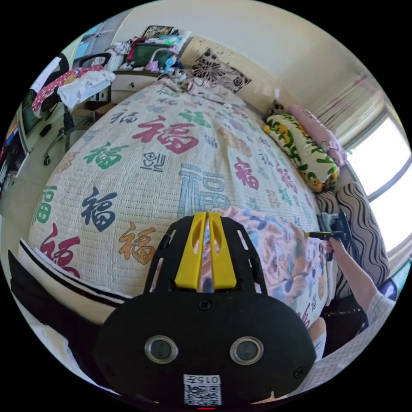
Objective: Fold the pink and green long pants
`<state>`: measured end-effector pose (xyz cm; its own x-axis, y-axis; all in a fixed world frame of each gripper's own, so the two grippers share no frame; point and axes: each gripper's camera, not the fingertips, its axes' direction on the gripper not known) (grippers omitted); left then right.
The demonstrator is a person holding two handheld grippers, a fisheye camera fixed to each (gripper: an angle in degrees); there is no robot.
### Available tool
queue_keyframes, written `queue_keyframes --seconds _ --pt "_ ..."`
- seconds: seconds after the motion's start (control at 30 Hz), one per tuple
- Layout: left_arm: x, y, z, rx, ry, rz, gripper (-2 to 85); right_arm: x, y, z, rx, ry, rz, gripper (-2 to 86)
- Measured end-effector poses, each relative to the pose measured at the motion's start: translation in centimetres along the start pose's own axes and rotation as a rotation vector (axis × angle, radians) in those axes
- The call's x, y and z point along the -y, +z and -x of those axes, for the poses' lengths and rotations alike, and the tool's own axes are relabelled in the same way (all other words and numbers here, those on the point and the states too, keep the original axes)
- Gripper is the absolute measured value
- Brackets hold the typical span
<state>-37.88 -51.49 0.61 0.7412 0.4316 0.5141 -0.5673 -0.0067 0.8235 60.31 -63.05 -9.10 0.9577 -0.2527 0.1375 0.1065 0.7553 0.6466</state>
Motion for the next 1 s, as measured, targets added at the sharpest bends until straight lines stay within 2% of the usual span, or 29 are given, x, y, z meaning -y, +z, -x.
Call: queue_keyframes --seconds 0.1,0.3,0.4,0.57,0.7,0.83,1.0 --pt "-3.3 -5.5 -0.2 -0.084 0.048 -0.078 -0.7 -2.6 -1.4 1.5 0.011 -0.062 -0.093 0.0" --pt "-14.7 -17.7 1.1 -0.198 0.015 -0.142 -0.9 -15.9 -5.0 5.7 0.069 -0.165 -0.231 -0.5" --pt "-21.5 -22.0 2.1 -0.16 -0.045 -0.094 -0.9 -24.4 -3.5 7.8 0.125 -0.117 -0.217 -0.4" --pt "-31.9 -24.0 5.0 0.044 -0.199 0.07 -0.7 -34.9 6.8 10.1 0.174 0.087 -0.028 0.2" --pt "-35.3 -24.5 4.6 0.025 -0.252 0.109 0.2 -37.0 10.1 10.1 0.215 0.212 0.007 2.9" --pt "-35.6 -24.1 -0.2 0.089 -0.087 0.191 6.0 -36.0 7.9 9.9 0.147 0.239 -0.181 7.5" --pt "-36.1 -22.2 -1.0 0.057 -0.162 0.206 8.9 -29.8 8.6 10.2 0.066 0.243 -0.278 10.3"
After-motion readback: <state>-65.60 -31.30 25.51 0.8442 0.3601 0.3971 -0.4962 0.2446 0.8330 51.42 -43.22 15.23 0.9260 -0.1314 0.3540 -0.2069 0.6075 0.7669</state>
